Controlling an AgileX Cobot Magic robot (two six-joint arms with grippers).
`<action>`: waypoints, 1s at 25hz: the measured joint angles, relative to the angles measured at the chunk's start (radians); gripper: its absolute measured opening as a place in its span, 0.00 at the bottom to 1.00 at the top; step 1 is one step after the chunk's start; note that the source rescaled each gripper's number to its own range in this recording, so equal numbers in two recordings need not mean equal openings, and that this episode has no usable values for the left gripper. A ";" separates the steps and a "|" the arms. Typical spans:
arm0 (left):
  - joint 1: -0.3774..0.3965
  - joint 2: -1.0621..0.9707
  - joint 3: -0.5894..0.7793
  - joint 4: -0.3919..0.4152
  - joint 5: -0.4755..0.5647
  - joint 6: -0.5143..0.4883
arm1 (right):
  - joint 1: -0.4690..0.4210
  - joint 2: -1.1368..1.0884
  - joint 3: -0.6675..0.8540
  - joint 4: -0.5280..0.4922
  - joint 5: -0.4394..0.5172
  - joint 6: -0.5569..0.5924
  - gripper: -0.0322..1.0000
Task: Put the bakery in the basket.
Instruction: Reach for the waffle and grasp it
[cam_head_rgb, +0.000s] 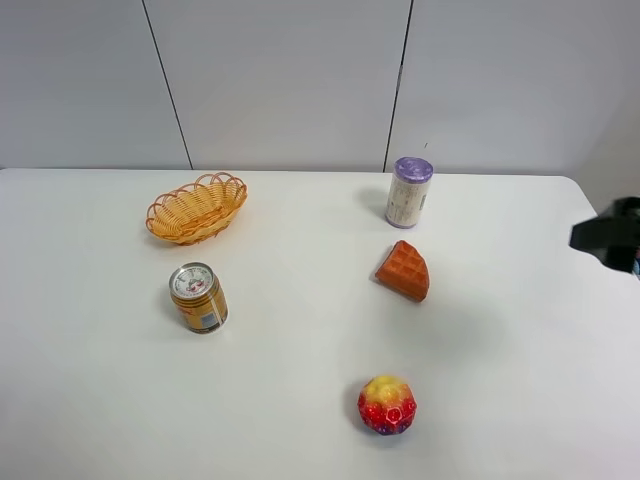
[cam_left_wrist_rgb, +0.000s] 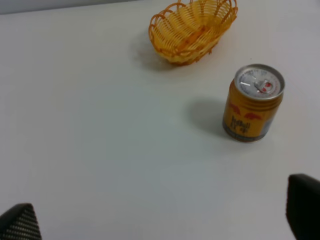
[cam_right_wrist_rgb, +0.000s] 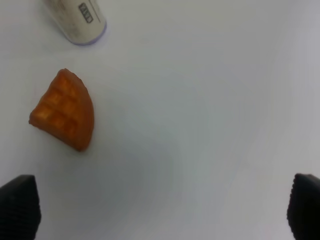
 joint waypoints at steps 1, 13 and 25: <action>0.000 0.000 0.000 0.000 0.000 0.000 | 0.005 0.090 -0.016 0.027 -0.031 -0.014 1.00; 0.000 0.000 0.000 0.000 0.000 0.000 | 0.279 0.852 -0.332 0.077 -0.234 0.104 1.00; 0.000 0.000 0.000 0.000 0.000 0.000 | 0.307 1.098 -0.394 0.063 -0.371 0.226 1.00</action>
